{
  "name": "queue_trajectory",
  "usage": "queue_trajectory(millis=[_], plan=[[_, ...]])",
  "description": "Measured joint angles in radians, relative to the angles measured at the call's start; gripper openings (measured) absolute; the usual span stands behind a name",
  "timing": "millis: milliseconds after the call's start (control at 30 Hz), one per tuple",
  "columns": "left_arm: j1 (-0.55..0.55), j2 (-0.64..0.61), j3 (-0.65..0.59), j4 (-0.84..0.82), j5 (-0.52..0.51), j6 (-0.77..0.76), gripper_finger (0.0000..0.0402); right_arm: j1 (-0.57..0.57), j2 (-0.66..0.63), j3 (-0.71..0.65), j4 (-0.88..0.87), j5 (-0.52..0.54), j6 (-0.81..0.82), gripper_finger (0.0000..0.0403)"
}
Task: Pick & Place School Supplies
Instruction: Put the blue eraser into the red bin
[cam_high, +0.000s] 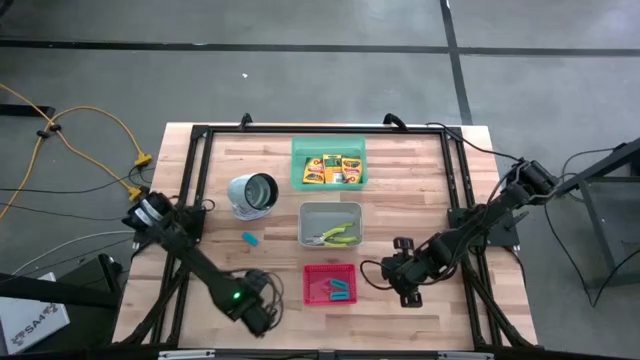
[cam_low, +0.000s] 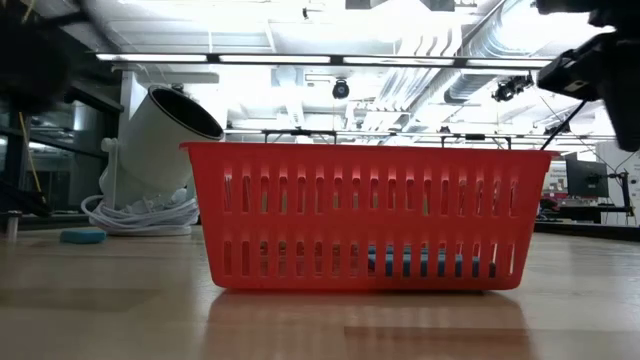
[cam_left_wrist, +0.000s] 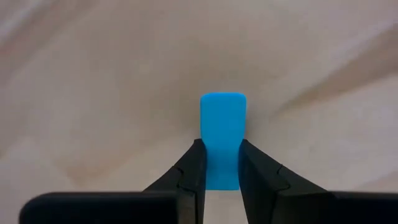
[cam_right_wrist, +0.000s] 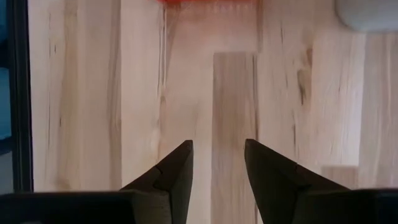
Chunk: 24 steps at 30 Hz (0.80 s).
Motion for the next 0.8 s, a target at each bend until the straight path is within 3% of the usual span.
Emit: queue_trajectory(millis=[367, 667, 800], plan=[[0.163, -0.002, 0.139, -0.007, -0.007, 0.432, 0.0061, 0.103, 0.000, 0.000, -0.045, 0.052, 0.094, 0.0136], [0.282, -0.003, 0.297, -0.014, -0.099, 0.779, 0.0061, 0.168, 0.000, 0.000, -0.046, 0.054, 0.147, 0.0136], [0.334, -0.004, 0.318, 0.002, -0.132, 0.857, 0.0061, 0.196, 0.000, 0.000, -0.046, 0.053, 0.177, 0.0136]])
